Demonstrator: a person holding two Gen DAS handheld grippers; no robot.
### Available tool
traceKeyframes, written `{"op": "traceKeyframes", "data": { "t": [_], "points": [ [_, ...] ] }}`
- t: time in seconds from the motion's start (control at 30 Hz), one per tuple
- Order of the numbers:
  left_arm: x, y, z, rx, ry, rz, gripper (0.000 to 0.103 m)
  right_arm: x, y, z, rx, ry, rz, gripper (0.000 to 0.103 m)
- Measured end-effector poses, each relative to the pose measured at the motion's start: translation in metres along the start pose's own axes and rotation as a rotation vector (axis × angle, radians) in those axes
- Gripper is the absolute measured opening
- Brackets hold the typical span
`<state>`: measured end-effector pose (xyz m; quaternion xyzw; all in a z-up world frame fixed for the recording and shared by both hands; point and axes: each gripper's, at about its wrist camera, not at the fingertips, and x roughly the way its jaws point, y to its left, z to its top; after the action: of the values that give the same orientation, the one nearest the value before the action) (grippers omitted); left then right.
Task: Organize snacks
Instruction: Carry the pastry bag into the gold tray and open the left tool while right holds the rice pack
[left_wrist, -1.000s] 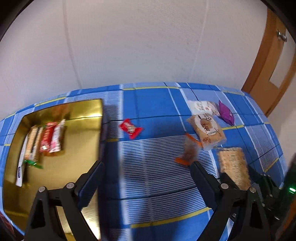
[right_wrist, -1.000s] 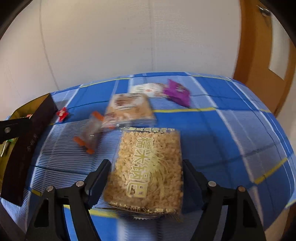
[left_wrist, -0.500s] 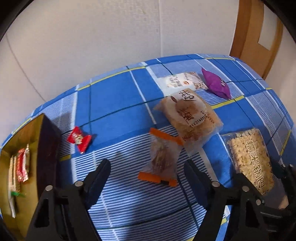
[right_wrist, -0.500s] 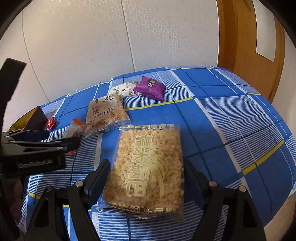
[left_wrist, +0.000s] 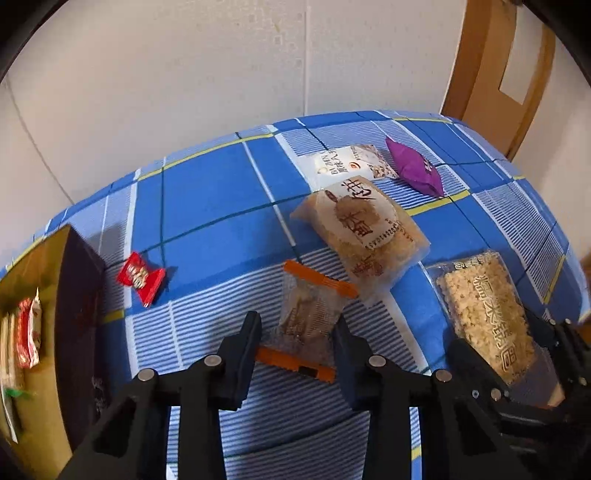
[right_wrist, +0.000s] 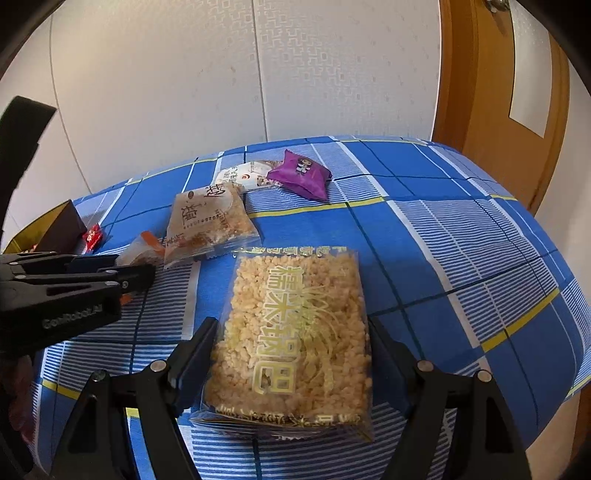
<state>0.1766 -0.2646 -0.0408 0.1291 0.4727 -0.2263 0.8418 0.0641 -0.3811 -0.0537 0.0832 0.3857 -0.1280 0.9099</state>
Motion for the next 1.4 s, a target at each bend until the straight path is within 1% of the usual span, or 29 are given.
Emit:
{"op": "traceKeyframes", "data": {
  "t": [0.1,0.17,0.23,0.33,0.4,0.47,0.53,0.6,0.67,0.73,0.9,0.97,1.1,1.27,1.33,1.4],
  "points": [
    [-0.005,0.007,0.0,-0.033,0.005,-0.024,0.038,-0.001,-0.002,0.0,0.008,-0.002,0.007,0.08],
    [-0.012,0.012,-0.001,-0.057,-0.014,-0.042,0.038,-0.001,-0.002,0.0,0.007,-0.004,0.006,0.08],
    [-0.018,0.015,-0.002,-0.069,-0.017,-0.044,0.038,-0.001,-0.001,-0.001,-0.004,-0.007,0.002,0.08],
    [-0.028,0.02,-0.005,-0.105,-0.013,-0.083,0.038,0.0,0.001,-0.001,-0.011,-0.008,-0.005,0.08],
    [-0.035,0.025,-0.006,-0.125,-0.024,-0.073,0.038,0.0,0.002,-0.001,-0.015,-0.006,-0.012,0.079],
    [-0.044,0.033,-0.007,-0.15,-0.018,-0.101,0.038,-0.001,0.001,0.0,-0.005,-0.005,-0.01,0.079],
    [-0.055,0.044,-0.008,-0.17,-0.037,-0.093,0.038,-0.002,-0.001,-0.001,0.003,-0.005,-0.001,0.079],
    [-0.067,0.058,-0.008,-0.199,-0.054,-0.107,0.038,-0.002,0.0,-0.001,-0.007,-0.007,0.001,0.079],
    [-0.078,0.076,-0.009,-0.226,-0.069,-0.091,0.038,-0.001,0.001,-0.001,-0.019,-0.008,-0.008,0.079],
    [-0.082,0.092,-0.011,-0.263,-0.076,-0.093,0.038,0.0,0.003,0.0,-0.025,-0.004,-0.02,0.079],
    [-0.085,0.136,-0.019,-0.35,-0.071,-0.062,0.038,-0.001,0.002,0.0,-0.008,0.003,-0.022,0.079],
    [-0.085,0.152,-0.021,-0.376,-0.069,-0.039,0.038,0.0,0.002,0.001,-0.012,0.003,-0.025,0.079],
    [-0.079,0.174,-0.024,-0.421,-0.059,-0.013,0.038,-0.001,0.002,0.001,-0.017,0.003,-0.031,0.079],
    [-0.061,0.199,-0.026,-0.484,-0.021,0.004,0.038,-0.001,0.002,0.0,-0.014,0.001,-0.028,0.079],
    [-0.056,0.205,-0.025,-0.492,-0.014,0.008,0.038,-0.001,0.002,0.0,-0.015,0.001,-0.03,0.079],
    [-0.05,0.209,-0.023,-0.488,-0.004,0.028,0.038,0.0,0.002,0.001,-0.016,0.001,-0.031,0.079]
  ]
}}
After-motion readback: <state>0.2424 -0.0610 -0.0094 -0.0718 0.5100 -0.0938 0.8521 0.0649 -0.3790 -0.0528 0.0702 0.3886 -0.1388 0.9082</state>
